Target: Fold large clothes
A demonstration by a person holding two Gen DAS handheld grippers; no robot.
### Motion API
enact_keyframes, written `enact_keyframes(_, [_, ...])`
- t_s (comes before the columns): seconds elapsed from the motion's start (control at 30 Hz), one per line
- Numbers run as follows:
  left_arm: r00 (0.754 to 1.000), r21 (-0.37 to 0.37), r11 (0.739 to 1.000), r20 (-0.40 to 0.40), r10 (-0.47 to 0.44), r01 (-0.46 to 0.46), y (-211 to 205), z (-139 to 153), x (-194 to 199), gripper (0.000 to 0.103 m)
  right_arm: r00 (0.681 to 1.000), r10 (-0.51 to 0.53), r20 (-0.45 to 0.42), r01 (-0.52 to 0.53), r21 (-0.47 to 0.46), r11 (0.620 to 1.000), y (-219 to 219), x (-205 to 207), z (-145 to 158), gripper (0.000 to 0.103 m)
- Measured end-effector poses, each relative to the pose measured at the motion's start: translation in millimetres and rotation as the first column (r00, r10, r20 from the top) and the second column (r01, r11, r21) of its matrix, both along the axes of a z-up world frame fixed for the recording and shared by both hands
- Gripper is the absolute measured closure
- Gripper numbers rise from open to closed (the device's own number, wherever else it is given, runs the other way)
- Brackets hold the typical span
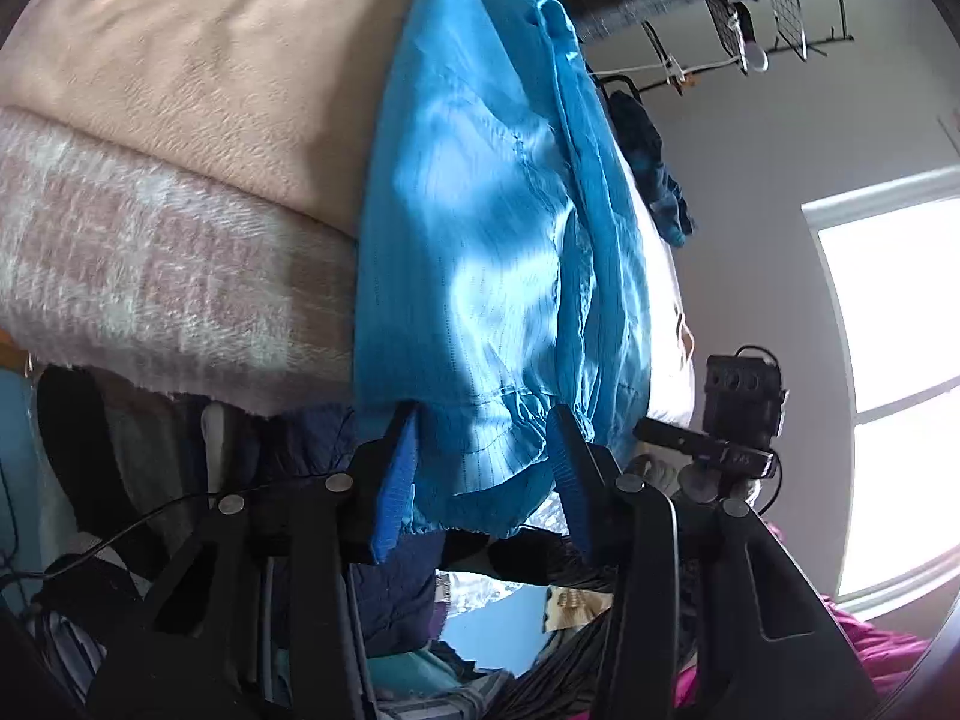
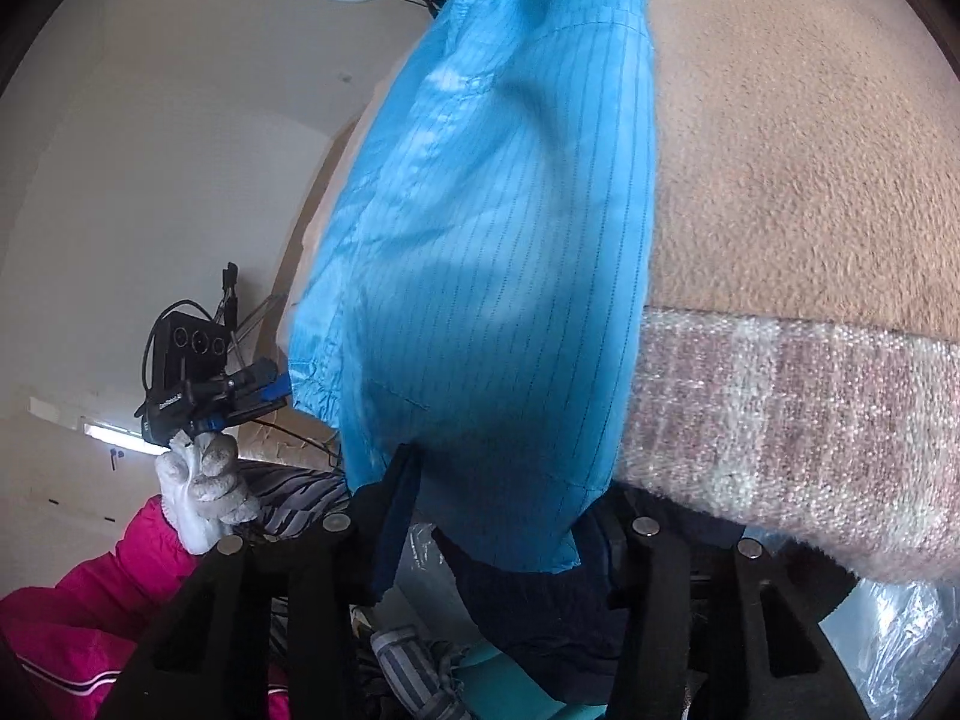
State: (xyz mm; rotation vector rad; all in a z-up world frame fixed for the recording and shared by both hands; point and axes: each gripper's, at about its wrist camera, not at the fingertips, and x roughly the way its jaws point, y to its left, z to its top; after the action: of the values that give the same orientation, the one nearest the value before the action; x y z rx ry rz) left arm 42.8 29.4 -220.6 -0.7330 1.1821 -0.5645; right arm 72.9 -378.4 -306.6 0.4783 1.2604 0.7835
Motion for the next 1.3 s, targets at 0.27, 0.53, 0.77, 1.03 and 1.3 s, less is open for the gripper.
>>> enact_keyframes(0.27, [0.998, -0.008, 1.000, -0.064, -0.012, 0.011, -5.2, -16.2, 8.5, 0.068, 0.999, 0.015, -0.039, -0.014, 0.016, 1.000, -1.9, 3.2, -12.7, 0.056])
enact_keyframes(0.53, [0.995, 0.106, 0.990, -0.019, -0.094, 0.096, -15.2, 6.0, 2.0, 0.080, 0.998, 0.061, -0.014, -0.061, 0.056, 0.997, 3.7, 2.7, 5.3, 0.081])
enact_keyframes(0.77, [0.997, -0.001, 1.000, -0.083, -0.003, 0.003, 24.9, -13.2, 17.3, 0.052, 0.999, 0.022, -0.045, -0.019, 0.069, 0.997, -15.1, 7.2, -10.1, 0.064])
enact_keyframes(1.03, [0.991, -0.033, 0.997, -0.112, -0.069, 0.066, 3.9, -31.9, 26.5, 0.047, 0.997, 0.073, -0.030, -0.072, 0.036, 0.997, -0.4, 9.4, -12.1, 0.052])
enact_keyframes(1.3, [0.988, -0.062, 0.993, -0.112, -0.108, 0.101, -10.8, -18.7, 23.2, 0.080, 0.992, 0.096, -0.077, -0.087, 0.109, 0.990, 1.5, 11.8, -13.3, 0.060])
